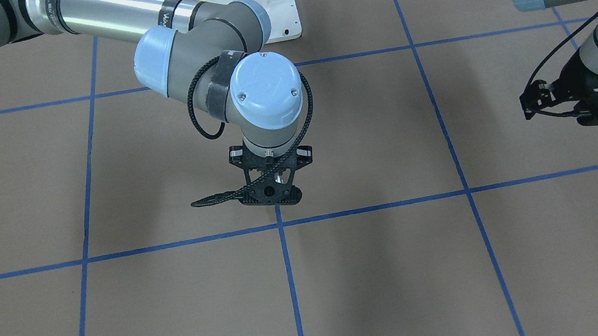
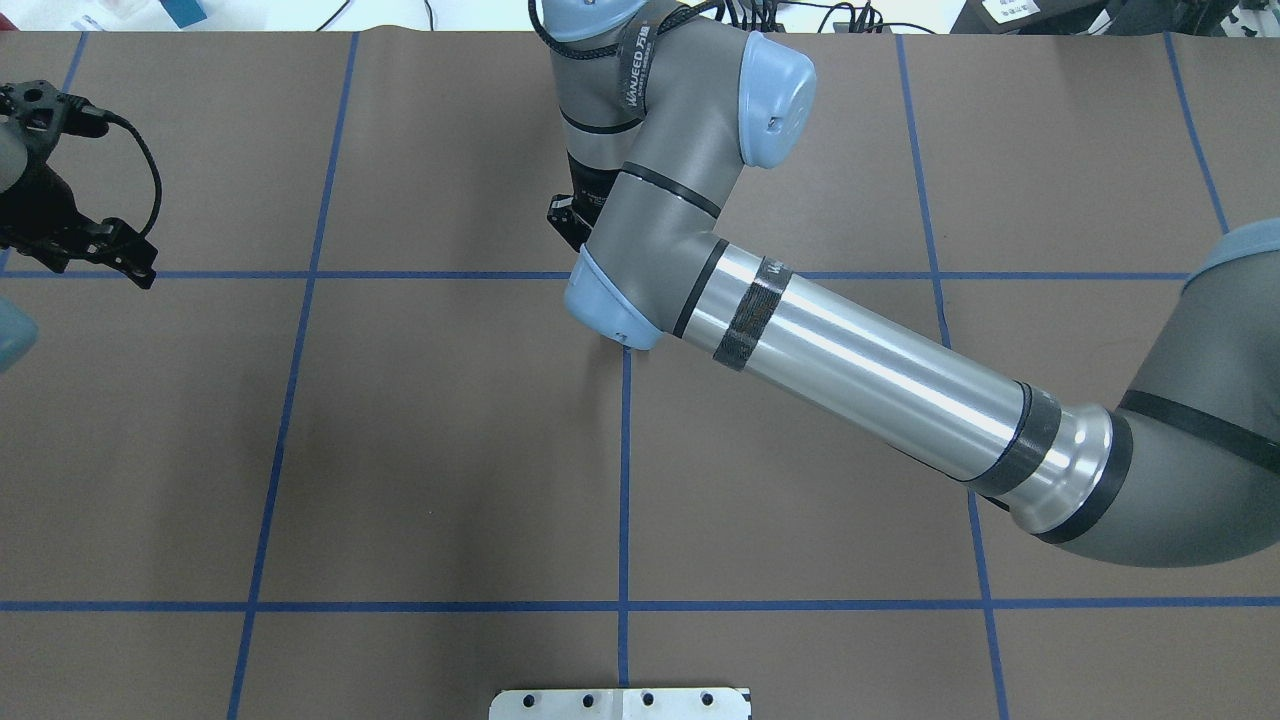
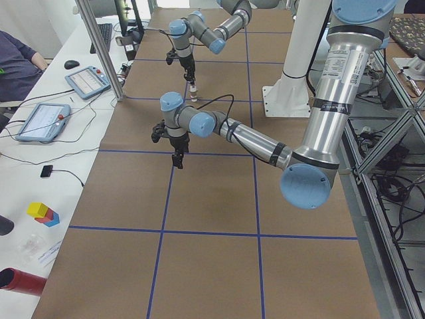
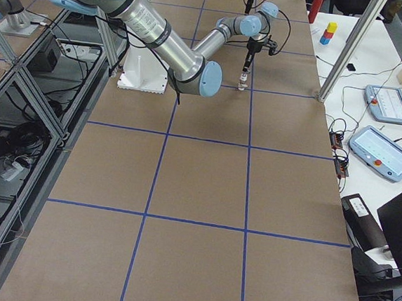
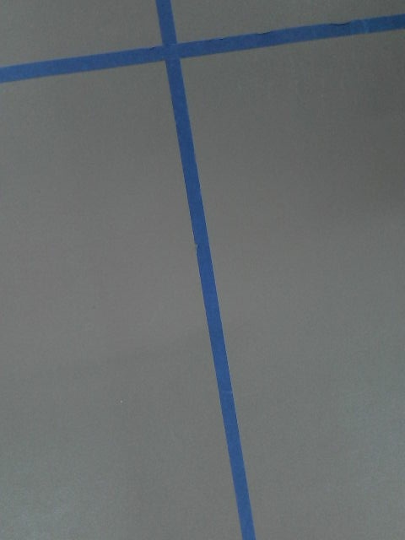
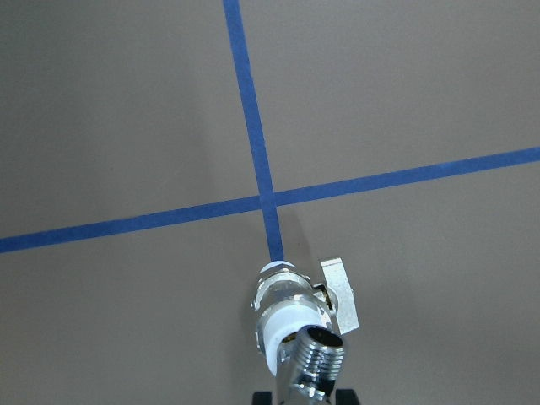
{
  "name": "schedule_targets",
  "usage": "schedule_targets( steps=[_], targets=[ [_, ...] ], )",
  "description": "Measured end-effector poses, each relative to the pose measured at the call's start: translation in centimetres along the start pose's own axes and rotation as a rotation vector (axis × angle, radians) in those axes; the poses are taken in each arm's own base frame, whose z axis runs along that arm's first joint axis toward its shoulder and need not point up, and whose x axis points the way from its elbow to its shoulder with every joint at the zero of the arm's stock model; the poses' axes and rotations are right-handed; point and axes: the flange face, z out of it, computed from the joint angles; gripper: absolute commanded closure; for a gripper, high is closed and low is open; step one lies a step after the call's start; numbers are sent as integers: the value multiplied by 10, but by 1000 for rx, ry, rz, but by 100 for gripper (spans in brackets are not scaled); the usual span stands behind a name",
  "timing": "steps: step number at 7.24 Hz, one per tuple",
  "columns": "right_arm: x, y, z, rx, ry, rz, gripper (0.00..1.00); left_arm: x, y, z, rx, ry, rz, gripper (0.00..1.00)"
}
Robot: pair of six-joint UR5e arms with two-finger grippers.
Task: Assemble PPR valve and pipe with both arms
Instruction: 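Lower the pipe into the valve's top opening with the right gripper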
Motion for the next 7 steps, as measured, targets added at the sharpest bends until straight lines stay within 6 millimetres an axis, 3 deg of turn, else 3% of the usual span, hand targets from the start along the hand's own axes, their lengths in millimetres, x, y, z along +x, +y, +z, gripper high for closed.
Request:
schedule_targets(
  steps=[7],
  targets=[
    [3,0,9,-6,10,-11,100,2,-1,-2,3,2,1,0]
  ],
)
